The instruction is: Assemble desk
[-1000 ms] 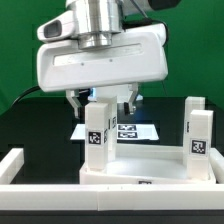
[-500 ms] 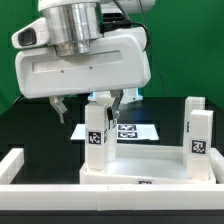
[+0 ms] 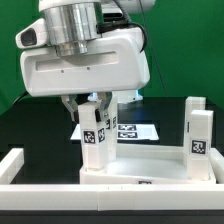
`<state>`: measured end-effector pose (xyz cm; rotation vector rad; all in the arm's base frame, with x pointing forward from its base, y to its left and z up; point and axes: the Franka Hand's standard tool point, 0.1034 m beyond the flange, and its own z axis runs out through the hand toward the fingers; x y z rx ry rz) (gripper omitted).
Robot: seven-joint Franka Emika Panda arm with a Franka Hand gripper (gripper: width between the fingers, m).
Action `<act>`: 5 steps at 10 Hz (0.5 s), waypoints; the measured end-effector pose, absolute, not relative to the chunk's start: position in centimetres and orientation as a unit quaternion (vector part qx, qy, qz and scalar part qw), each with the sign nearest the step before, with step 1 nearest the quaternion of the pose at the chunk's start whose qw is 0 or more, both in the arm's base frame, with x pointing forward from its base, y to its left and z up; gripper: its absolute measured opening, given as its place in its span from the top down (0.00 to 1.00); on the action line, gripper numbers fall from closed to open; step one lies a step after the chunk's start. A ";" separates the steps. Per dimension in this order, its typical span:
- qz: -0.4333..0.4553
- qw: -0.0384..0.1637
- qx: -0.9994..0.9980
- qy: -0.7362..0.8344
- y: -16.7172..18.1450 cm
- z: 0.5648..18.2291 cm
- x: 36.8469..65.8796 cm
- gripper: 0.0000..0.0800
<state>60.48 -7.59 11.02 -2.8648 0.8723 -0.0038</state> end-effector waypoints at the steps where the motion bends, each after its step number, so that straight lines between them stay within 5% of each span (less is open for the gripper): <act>1: 0.001 0.073 -0.944 0.320 -7.6 11.0 60.5 0.64; 5: 0.014 0.086 -0.783 0.615 -6.4 10.8 61.0 0.64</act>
Offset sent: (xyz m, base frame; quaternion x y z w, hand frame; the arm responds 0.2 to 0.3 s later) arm -0.0011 0.0054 -0.0053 -0.0298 0.0267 0.3891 0.9203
